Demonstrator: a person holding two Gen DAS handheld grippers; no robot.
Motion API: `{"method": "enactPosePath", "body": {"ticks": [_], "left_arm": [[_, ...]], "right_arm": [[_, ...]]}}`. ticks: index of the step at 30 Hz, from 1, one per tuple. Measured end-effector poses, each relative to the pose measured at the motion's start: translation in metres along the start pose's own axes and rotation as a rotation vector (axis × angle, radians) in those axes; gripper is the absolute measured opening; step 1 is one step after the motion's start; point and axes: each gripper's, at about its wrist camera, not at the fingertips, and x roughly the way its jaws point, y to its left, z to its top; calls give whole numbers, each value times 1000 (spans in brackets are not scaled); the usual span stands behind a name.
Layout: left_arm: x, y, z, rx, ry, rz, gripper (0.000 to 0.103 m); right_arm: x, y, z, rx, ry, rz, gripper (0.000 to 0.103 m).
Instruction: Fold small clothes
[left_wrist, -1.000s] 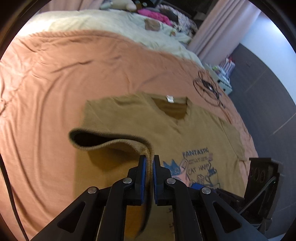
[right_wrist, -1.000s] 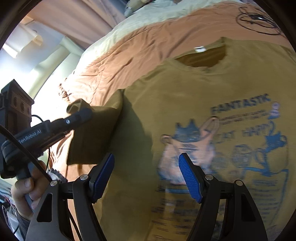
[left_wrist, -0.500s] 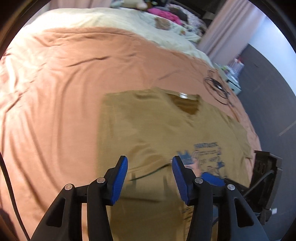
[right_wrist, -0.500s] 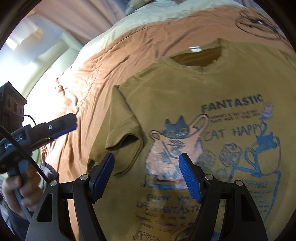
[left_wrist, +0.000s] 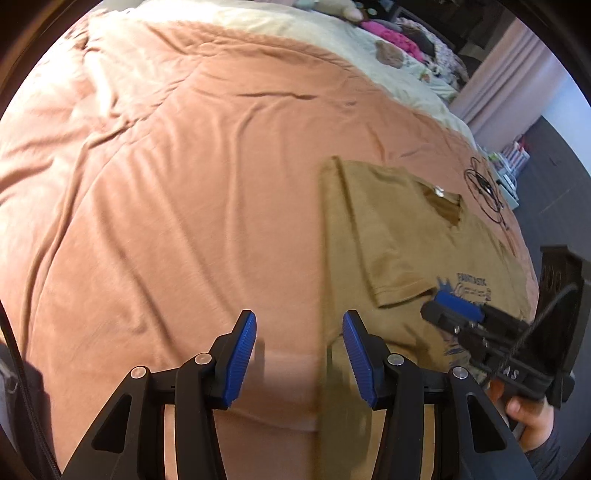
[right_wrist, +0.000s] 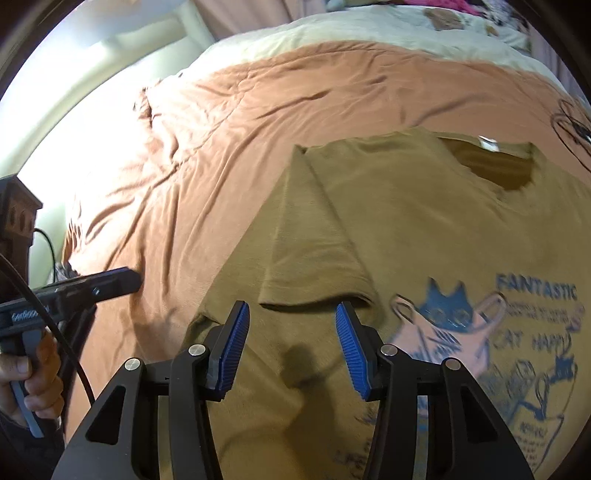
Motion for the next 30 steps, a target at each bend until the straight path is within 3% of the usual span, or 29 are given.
{"method": "enactPosePath", "body": {"ticks": [8, 10, 12, 13, 20, 30], "left_arm": [[5, 36, -21, -69, 16, 11, 51], [7, 41, -24, -76, 21, 9, 51], [9, 41, -25, -75, 24, 8, 51], [9, 40, -25, -72, 24, 5, 51], [15, 21, -18, -35, 18, -11, 51], [32, -9, -6, 12, 33, -17, 51]], "right_arm": [[55, 10, 14, -69, 100, -48, 46], [61, 12, 17, -97, 100, -89, 30], [63, 9, 23, -92, 104, -103, 4], [62, 8, 26, -79, 102, -89, 1], [28, -15, 42, 3, 1, -65, 0], [-7, -81, 44, 168, -76, -193, 2]]}}
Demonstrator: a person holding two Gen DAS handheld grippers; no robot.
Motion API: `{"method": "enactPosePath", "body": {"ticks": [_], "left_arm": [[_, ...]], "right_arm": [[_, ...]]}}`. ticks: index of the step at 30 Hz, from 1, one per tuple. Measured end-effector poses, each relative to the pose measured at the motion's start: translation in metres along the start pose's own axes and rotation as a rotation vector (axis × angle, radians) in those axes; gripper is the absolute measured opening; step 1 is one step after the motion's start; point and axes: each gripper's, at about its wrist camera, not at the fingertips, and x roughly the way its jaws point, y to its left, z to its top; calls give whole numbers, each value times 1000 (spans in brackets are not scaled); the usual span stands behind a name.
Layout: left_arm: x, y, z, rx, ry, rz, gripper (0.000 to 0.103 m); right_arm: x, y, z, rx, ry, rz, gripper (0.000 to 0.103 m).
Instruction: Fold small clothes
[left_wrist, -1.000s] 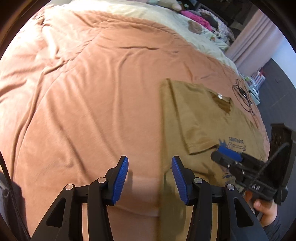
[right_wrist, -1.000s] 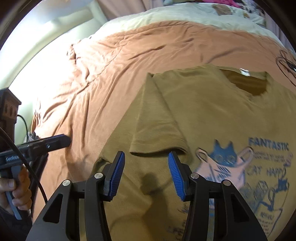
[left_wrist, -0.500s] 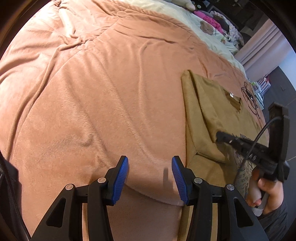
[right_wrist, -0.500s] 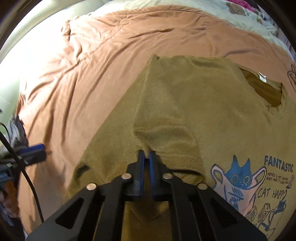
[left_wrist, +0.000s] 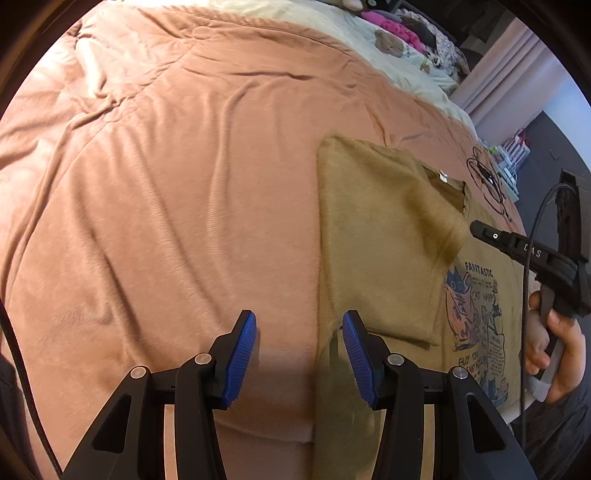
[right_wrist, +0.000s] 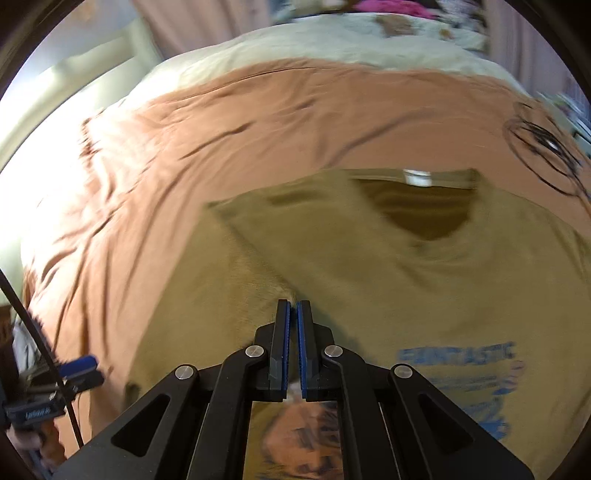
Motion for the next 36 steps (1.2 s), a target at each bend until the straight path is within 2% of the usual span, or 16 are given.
{"method": "enactPosePath", "body": {"ticks": [1, 2, 3, 4, 5, 8, 10, 14, 16, 20, 22, 29, 31, 34, 35, 36], "left_arm": [[1, -2, 1, 5, 0, 1, 51], [2, -4, 2, 8, 0, 2, 51], [3, -6, 2, 11, 2, 1, 51], [4, -7, 2, 13, 4, 1, 51], [5, -8, 2, 15, 5, 1, 51], [9, -11, 1, 18, 11, 4, 51], [12, -12, -1, 23, 16, 7, 51], [19, -15, -3, 33, 24, 22, 51], [21, -15, -4, 33, 24, 23, 51], [25, -14, -6, 37, 37, 23, 38], [28, -14, -9, 39, 50, 17, 31], [33, -15, -16, 54, 66, 57, 31], [29, -13, -16, 42, 65, 65, 31], [16, -13, -16, 24, 38, 67, 31], [9, -13, -17, 17, 26, 65, 31], [5, -14, -17, 12, 19, 63, 31]], "right_arm": [[-2, -6, -1, 27, 1, 13, 5], [-2, -13, -4, 57, 2, 43, 24], [-3, -16, -6, 75, 0, 65, 63], [-4, -19, -7, 86, -8, 78, 79], [-6, -21, -10, 96, -25, 97, 84], [1, -25, -15, 106, -1, 198, 84], [12, -24, -19, 110, 25, 220, 82], [38, -29, -15, 142, 79, 206, 40], [50, -33, -13, 170, 105, 195, 33], [63, -45, -8, 218, 114, 179, 2], [60, -45, -6, 222, 102, 175, 0], [40, -43, -17, 195, 69, 33, 0], [37, -44, -16, 207, 90, 51, 0], [17, -42, -17, 181, 61, 49, 0], [7, -41, -19, 172, 51, 63, 4], [1, -41, -21, 165, 44, 69, 19]]}}
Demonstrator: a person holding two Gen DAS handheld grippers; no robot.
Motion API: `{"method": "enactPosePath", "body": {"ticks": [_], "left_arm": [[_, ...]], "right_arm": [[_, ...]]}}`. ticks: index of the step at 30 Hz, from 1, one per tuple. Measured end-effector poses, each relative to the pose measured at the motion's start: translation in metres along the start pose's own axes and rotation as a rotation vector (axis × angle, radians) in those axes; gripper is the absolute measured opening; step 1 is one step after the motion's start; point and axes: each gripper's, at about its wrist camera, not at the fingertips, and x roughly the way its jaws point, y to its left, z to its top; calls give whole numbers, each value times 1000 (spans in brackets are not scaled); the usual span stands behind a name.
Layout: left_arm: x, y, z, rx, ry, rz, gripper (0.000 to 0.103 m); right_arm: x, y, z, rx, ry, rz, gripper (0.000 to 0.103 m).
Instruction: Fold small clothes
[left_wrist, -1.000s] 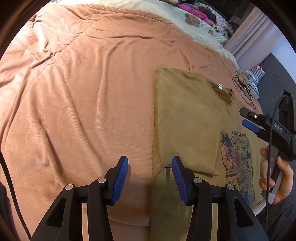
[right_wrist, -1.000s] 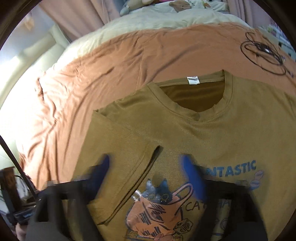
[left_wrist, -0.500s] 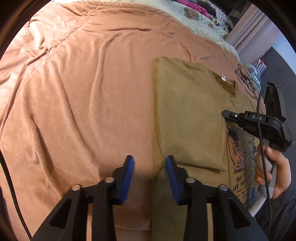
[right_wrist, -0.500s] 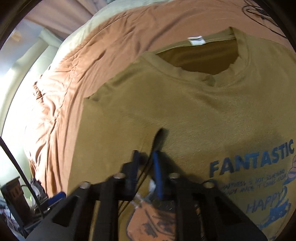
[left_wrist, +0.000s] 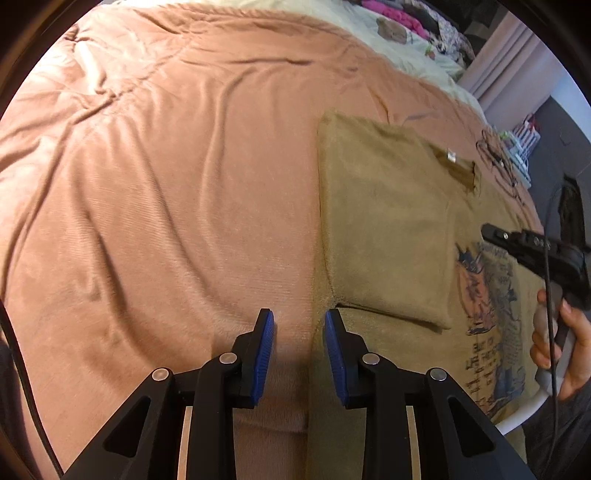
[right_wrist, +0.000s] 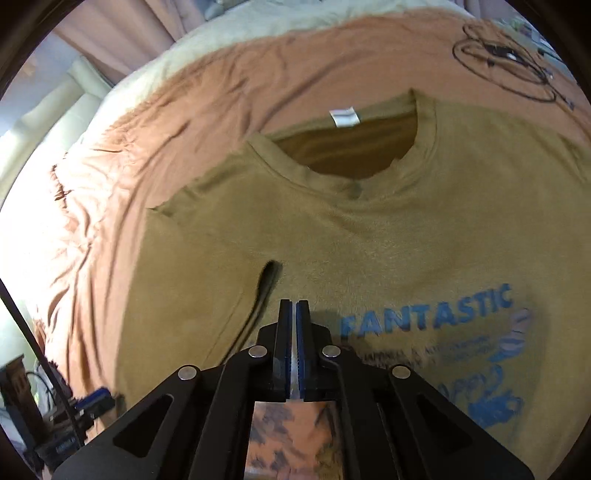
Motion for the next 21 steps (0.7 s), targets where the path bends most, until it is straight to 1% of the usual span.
{"method": "enactPosePath", "body": {"ticks": [1, 2, 3, 5, 6, 7, 8, 9, 10, 11, 13, 14, 15, 17, 19, 21], "left_arm": [[-6, -1, -1, -6, -9, -3, 31], [-10, -2, -1, -10, -16, -3, 31], [-16, -3, -2, -14, -24, -4, 32], [-26, -8, -2, -18, -39, -1, 37], [-32, -11, -2, -20, -50, 1, 47], [-38, -13, -4, -20, -61, 5, 60], [-44, -17, -5, -19, -74, 8, 65], [-50, -22, -6, -14, -84, 5, 74], [-57, -28, -8, -8, -97, 3, 80], [-63, -34, -10, -2, -109, 8, 82], [-73, -44, -12, 12, -130, 17, 92], [-79, -50, -14, 23, -145, 21, 94], [-85, -58, -15, 36, -160, 27, 94], [-94, -73, -18, 60, -180, 32, 97], [-103, -90, -20, 83, -193, 34, 102], [-112, -105, -21, 108, -212, 41, 102]], "right_arm": [[-8, 0, -3, -6, -10, 4, 33], [-18, -3, -6, -10, -25, 8, 64], [-29, -4, -10, -14, -46, 8, 72], [-48, -9, -19, -20, -60, 15, 72], [-57, -12, -22, -20, -61, 22, 72], [-67, -14, -26, -25, -67, 18, 72], [-74, -17, -29, -30, -72, 13, 72], [-85, -20, -33, -36, -80, 5, 73], [-96, -24, -37, -40, -85, 6, 75], [-106, -26, -41, -45, -91, 7, 78], [-128, -31, -51, -66, -110, -2, 80], [-139, -32, -55, -77, -115, -7, 83], [-146, -34, -59, -83, -117, -9, 90], [-166, -39, -67, -89, -134, -13, 97], [-184, -48, -74, -81, -154, -16, 100], [-199, -54, -80, -76, -171, -24, 103]]}}
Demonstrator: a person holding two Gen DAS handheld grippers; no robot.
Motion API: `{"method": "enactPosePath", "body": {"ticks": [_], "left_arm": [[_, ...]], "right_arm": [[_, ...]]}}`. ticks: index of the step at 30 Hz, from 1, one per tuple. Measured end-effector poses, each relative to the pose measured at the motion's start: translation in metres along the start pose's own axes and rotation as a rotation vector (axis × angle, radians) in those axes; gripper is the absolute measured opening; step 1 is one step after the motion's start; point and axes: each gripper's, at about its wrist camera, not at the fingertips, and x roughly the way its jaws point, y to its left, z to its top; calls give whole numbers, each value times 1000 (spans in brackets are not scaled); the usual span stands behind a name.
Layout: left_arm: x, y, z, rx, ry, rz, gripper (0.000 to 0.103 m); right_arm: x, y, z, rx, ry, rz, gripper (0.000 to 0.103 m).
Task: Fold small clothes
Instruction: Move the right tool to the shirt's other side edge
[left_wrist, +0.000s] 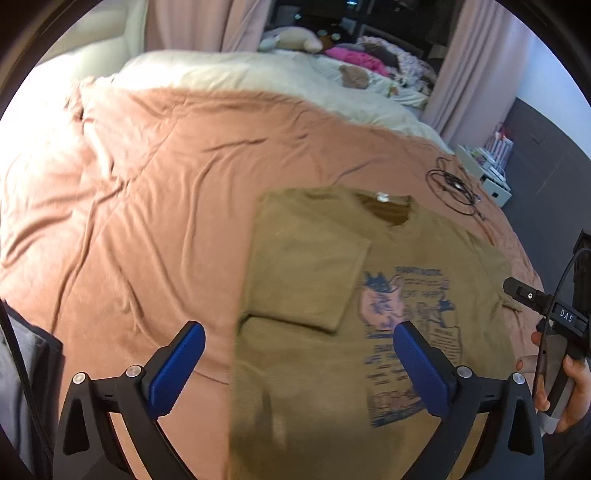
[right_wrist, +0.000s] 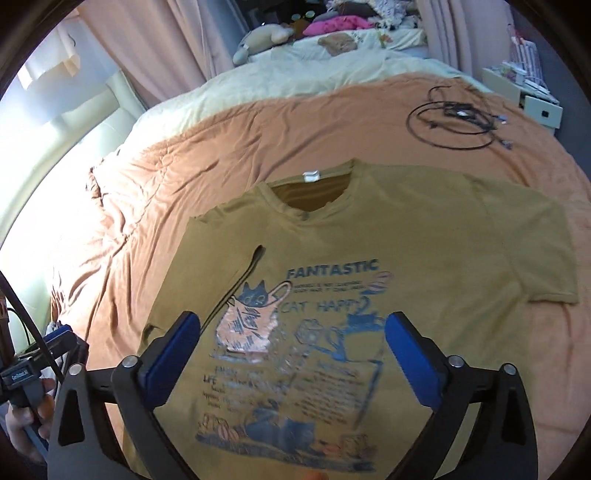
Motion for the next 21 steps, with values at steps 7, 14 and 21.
{"method": "enactPosePath", "body": {"ticks": [7, 14, 21], "left_arm": [[-17, -55, 4, 74, -19, -58, 102], [-12, -112, 10, 124, 11, -103, 102], [-4, -162, 14, 137, 4, -145, 103]], "right_arm": [[-45, -34, -10, 33, -27, -44, 103], [-86, -71, -18, 52, -84, -70, 103], [-110, -123, -31, 131, -123, -103, 103]]}}
